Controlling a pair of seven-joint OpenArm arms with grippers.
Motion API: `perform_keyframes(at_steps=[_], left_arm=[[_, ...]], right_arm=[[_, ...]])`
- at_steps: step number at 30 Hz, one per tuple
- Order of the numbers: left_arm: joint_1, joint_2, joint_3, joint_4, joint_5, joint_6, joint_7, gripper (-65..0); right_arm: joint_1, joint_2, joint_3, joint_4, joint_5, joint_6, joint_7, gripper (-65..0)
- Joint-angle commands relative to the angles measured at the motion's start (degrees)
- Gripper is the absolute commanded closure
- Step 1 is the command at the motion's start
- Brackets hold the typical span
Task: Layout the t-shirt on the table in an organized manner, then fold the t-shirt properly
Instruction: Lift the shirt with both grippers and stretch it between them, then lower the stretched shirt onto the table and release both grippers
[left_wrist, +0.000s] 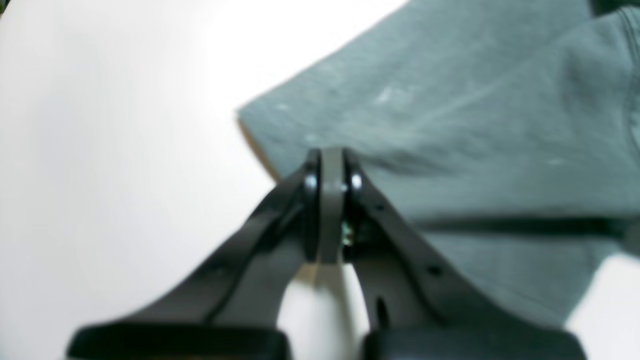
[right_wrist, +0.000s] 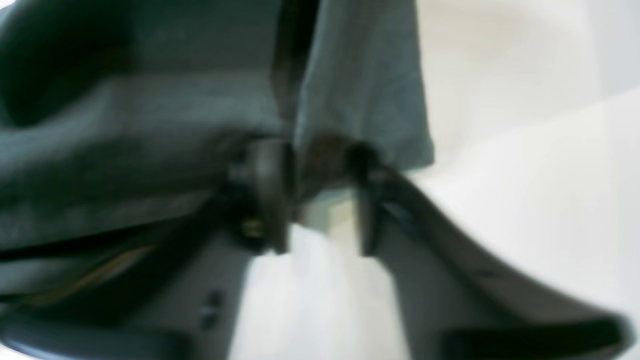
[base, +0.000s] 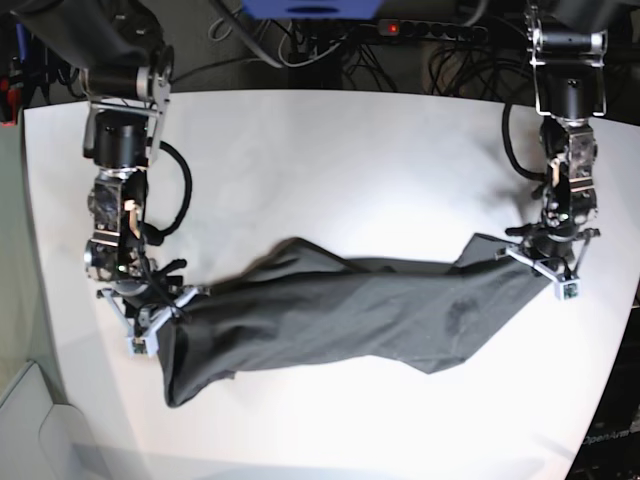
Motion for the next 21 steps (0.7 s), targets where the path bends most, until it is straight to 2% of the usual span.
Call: perform_keyframes(at_steps=[1, 2, 9, 12, 14, 21], left_arm=[[-1.4, -1.0, -0.3, 0.8, 0.2, 0.2, -1.3, -0.2], [-1.5, -1.0, -0.3, 0.8, 0.2, 0.2, -1.3, -0.2], [-1.7, -1.0, -0.3, 0.6, 0.2, 0.2, -1.4, -0.2], [-1.7, -1.0, -0.3, 0.6, 0.2, 0.2, -1.4, -0.2], [-1.7, -1.0, -0.3, 0.6, 0.2, 0.2, -1.4, -0.2], [-1.7, -1.0, -0.3, 0.6, 0.2, 0.0, -1.4, -0.2]], right_arm=[[1.8, 0.8, 0.2, 0.9, 0.5, -0.4, 1.6, -3.1], [1.9, 0.9, 0.2, 0.9, 0.5, -0.4, 1.5, 0.0], [1.3, 4.6, 0.3, 3.1, 0.5, -0.4, 1.3, 0.0], [-1.5, 5.6, 0.3, 10.9, 0.5, -0.4, 0.2, 0.0], [-3.7, 7.3, 0.7, 19.1, 0.5, -0.4, -2.7, 0.0], [-10.1, 9.8, 1.0, 44.8, 0.5, -0.2, -13.6, 0.0]])
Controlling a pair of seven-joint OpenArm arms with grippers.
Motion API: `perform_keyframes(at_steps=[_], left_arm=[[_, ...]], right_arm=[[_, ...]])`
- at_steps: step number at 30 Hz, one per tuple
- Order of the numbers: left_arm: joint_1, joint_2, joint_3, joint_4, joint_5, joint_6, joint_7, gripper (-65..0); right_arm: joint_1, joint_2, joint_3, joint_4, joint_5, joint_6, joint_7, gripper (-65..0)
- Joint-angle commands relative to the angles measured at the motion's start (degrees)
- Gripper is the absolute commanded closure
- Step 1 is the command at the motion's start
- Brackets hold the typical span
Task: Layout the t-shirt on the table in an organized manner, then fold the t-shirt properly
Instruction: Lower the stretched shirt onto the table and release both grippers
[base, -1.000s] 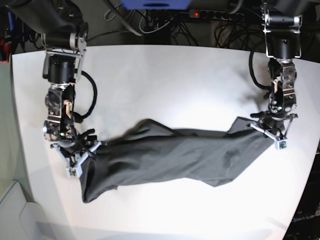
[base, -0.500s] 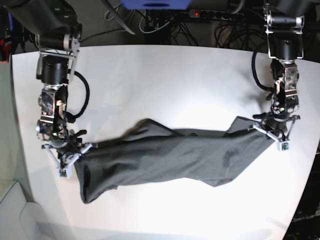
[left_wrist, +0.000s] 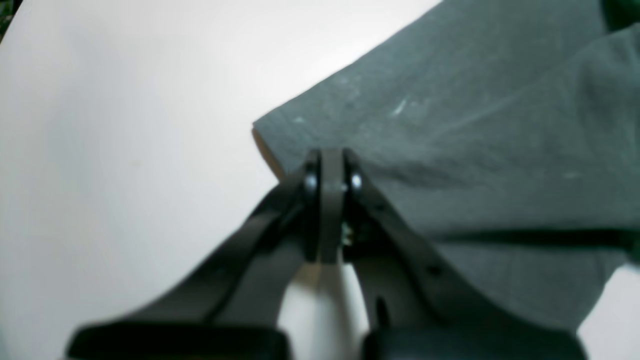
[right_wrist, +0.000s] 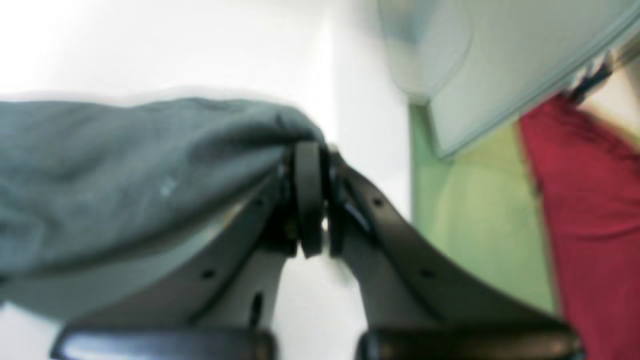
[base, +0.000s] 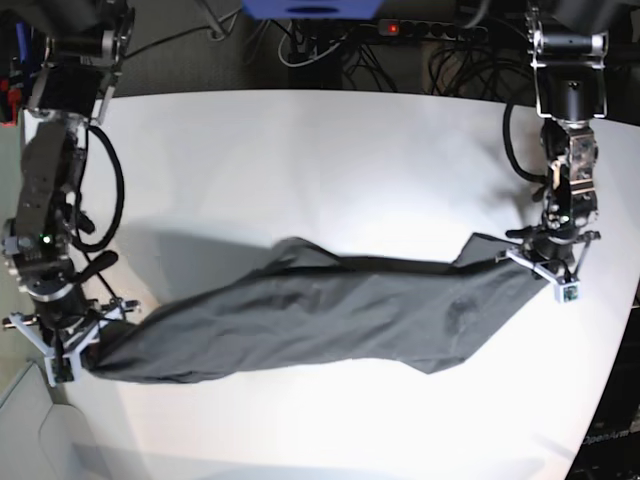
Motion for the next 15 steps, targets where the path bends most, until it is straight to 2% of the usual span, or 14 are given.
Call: perform_keyframes(at_steps=[1, 9, 15], left_arm=[[-1.3, -1.0, -0.3, 0.8, 0.0, 0.1, -1.2, -0.2], [-0.8, -1.0, -0.3, 1.3, 0.0, 0.1, -1.2, -0.2], [-0.6, -1.1, -0.3, 1.5, 0.0, 0.1, -1.2, -0.2]], right_arm=[[0.3, 1.0, 0.4, 2.7, 0.0, -0.4, 0.5, 0.0], [-6.8, 5.9, 1.7, 13.8, 0.0, -0.4, -2.5, 0.0], [-8.2, 6.4, 6.5, 14.7, 0.0, -0.3, -3.1, 0.0]])
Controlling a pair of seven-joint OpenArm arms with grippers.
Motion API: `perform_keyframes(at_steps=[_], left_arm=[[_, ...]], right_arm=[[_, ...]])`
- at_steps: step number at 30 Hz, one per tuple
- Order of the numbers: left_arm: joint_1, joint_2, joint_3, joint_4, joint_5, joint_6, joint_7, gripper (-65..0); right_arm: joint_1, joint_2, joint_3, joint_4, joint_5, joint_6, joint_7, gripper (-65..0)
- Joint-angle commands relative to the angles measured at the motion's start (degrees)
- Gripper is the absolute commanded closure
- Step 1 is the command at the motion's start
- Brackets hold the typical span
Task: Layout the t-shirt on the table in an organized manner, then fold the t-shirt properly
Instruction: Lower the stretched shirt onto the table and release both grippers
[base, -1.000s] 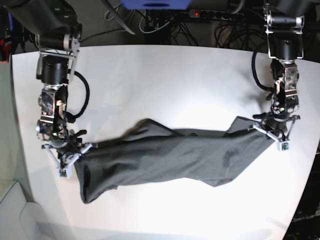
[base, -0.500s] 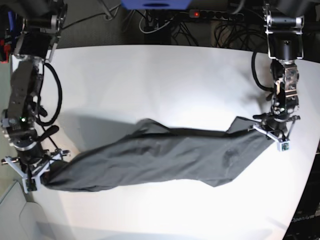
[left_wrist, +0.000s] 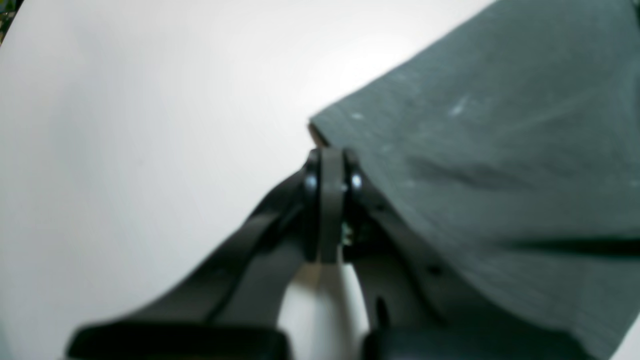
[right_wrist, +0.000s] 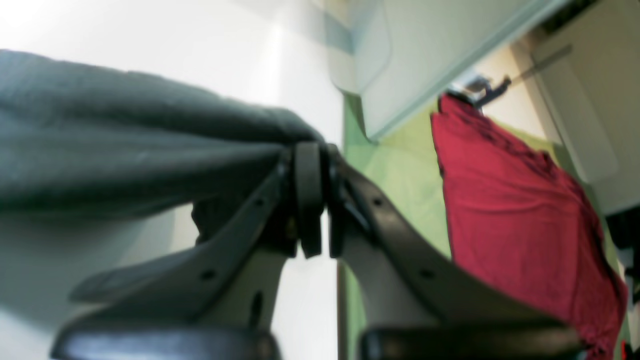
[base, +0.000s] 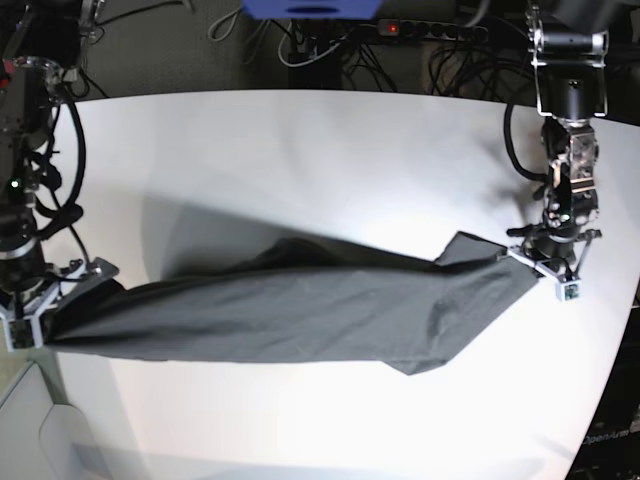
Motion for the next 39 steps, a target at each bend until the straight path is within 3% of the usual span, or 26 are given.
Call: perform_keyframes(at_steps=[1, 9, 16, 20, 25, 31, 39], left_arm=[[-1.0, -1.0, -0.3, 1.2, 0.0, 0.1, -1.2, -0.2], [-1.0, -1.0, -0.3, 1.3, 0.0, 0.1, -1.2, -0.2], [-1.1, -1.0, -0.3, 1.3, -0.1, 0.1, -1.2, -0.2], [-0.9, -1.0, -0.5, 1.3, -0.2, 0.1, -1.2, -0.2], [0.3, -0.9, -4.9, 1.4, -0.1, 0.0, -0.9, -0.2], [1.5, -1.0, -5.5, 1.5, 0.0, 0.0, -0.7, -0.2], [3.8, -1.1, -7.1, 7.4, 0.1, 0.0, -0.6, -0.2]], right_arm=[[1.0, 1.0, 1.4, 1.0, -0.5, -0.5, 1.8, 0.0], [8.5, 0.7, 1.1, 1.3, -0.4, -0.5, 1.7, 0.0], [18.9, -0.2, -10.2, -1.6, -0.4, -0.5, 1.7, 0.0], [25.1, -0.9, -15.1, -12.9, -0.4, -0.5, 2.6, 0.0], [34.8, -2.6, -17.7, -36.5, -0.5, -0.6, 13.7, 0.0], [48.0, -5.4, -17.7, -63.9, -0.5, -0.9, 24.4, 0.0], [57.3, -8.1, -17.8, -76.8, -0.6, -1.1, 32.1, -0.1]])
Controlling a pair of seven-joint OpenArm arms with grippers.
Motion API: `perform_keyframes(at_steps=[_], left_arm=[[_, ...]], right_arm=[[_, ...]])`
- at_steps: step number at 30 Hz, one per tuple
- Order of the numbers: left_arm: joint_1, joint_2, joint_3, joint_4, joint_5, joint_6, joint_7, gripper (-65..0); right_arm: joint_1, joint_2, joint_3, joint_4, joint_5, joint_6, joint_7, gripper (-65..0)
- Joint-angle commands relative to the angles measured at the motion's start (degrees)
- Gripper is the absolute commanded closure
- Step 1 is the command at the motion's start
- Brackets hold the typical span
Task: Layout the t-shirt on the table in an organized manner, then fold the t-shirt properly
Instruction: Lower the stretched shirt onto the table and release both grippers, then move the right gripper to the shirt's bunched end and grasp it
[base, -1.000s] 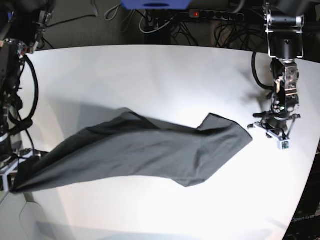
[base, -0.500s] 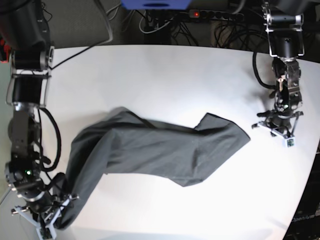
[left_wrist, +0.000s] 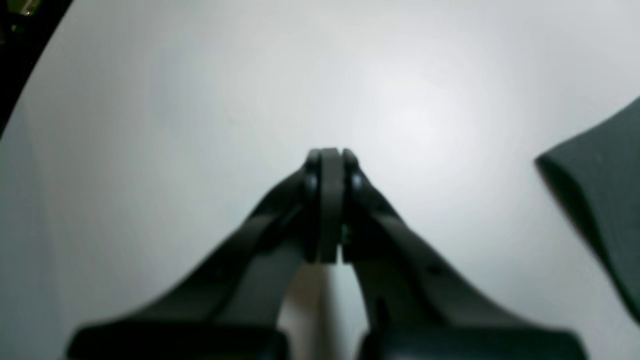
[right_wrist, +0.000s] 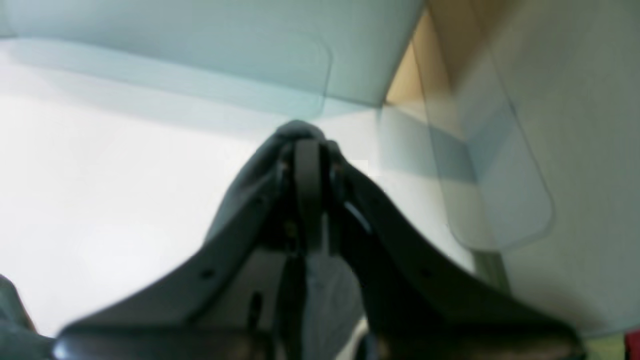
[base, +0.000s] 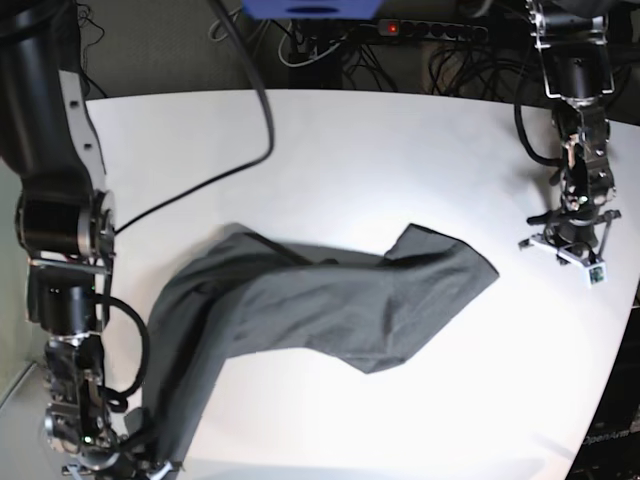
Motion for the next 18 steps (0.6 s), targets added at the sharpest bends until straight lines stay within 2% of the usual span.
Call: perform_keyframes(at_steps=[1, 4, 7, 10, 12, 15, 18], left_arm=[[-1.3, -1.0, -0.2, 1.7, -0.1, 0.0, -1.4, -0.2], [-1.2, -1.0, -0.2, 1.9, 0.0, 0.0, -1.4, -0.2], [-0.1, -1.0, -0.2, 1.9, 0.0, 0.0, -1.4, -0.2], [0.2, -1.0, -0.2, 1.9, 0.0, 0.0, -1.4, -0.2], [0.2, -1.0, -0.2, 1.9, 0.0, 0.0, -1.4, -0.2], [0.2, -1.0, -0.2, 1.9, 0.0, 0.0, -1.4, -0.2], [0.2, -1.0, -0.2, 1.9, 0.0, 0.0, -1.5, -0.2]], right_arm=[[3.5, 0.3, 0.1, 0.6, 0.7, -0.4, 2.0, -0.2], [3.6, -0.6, 0.1, 0.6, 0.7, -2.8, 2.2, -3.5], [3.0, -0.7, -1.1, 0.5, 0.7, -3.2, 1.2, -13.2], [1.0, -0.5, -3.1, 1.6, 0.8, -3.2, -2.3, -24.9], [-0.7, -0.5, -3.3, 4.2, 0.8, -3.0, -5.1, -29.3], [-6.3, 1.5, -3.1, 13.7, 0.8, -3.0, -9.9, -30.2], [-16.2, 2.1, -3.0, 30.1, 0.9, -3.0, -15.5, -30.2]])
